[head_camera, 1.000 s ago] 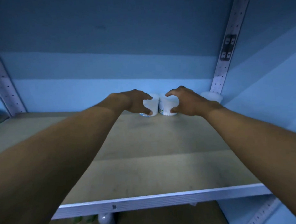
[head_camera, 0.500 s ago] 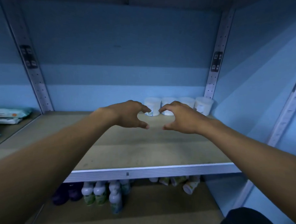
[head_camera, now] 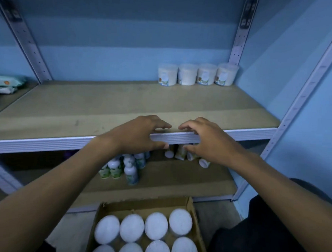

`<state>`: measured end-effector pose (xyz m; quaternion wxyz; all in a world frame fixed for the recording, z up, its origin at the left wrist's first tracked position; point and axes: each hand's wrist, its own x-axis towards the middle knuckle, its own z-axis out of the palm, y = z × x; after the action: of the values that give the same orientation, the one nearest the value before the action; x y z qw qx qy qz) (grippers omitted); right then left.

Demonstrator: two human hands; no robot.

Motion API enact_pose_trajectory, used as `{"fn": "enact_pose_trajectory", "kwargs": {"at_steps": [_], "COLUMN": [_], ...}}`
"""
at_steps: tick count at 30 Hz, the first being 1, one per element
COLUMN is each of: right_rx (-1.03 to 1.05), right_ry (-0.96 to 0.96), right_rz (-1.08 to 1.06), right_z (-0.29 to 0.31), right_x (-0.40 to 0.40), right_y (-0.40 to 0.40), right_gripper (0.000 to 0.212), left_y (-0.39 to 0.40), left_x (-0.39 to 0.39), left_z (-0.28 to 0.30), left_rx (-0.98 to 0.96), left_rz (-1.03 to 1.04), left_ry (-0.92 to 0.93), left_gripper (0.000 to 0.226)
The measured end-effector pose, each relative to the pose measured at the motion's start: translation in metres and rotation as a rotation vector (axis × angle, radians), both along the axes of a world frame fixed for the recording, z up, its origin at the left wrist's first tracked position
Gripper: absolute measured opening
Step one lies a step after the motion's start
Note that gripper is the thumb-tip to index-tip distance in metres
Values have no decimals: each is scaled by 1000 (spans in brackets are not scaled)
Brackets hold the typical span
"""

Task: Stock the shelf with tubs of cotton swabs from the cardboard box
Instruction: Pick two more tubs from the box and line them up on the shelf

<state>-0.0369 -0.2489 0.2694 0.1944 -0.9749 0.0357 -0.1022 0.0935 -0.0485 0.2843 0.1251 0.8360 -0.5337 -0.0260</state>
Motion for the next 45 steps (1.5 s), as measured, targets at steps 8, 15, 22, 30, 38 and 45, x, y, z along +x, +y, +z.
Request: {"fn": "enact_pose_trajectory", "kwargs": {"at_steps": [8, 15, 22, 30, 38, 45], "right_rx": [124, 165, 201, 181, 184, 149], "right_ry": [154, 317, 439, 560, 665, 716], "right_rz": [-44, -69, -93, -156, -180, -161], "right_z": [-83, -142, -186, -236, -295, -332], "right_x": [-26, -18, -14, -18, -27, -27], "right_y": [7, 2, 9, 23, 37, 44], "right_gripper": [53, 53, 54, 61, 77, 77], "left_y": [11, 15, 12, 14, 14, 11], "left_x": [-32, -41, -47, -39, -59, -70], "left_z": [-64, -116, -186, -264, -334, -361], "left_rx": [-267, -293, -126, 189, 293, 397], "left_rz": [-29, -12, -50, 122, 247, 243], "left_ry": [-126, -191, -1, 322, 508, 466], "left_gripper": [44, 43, 51, 69, 82, 90]}}
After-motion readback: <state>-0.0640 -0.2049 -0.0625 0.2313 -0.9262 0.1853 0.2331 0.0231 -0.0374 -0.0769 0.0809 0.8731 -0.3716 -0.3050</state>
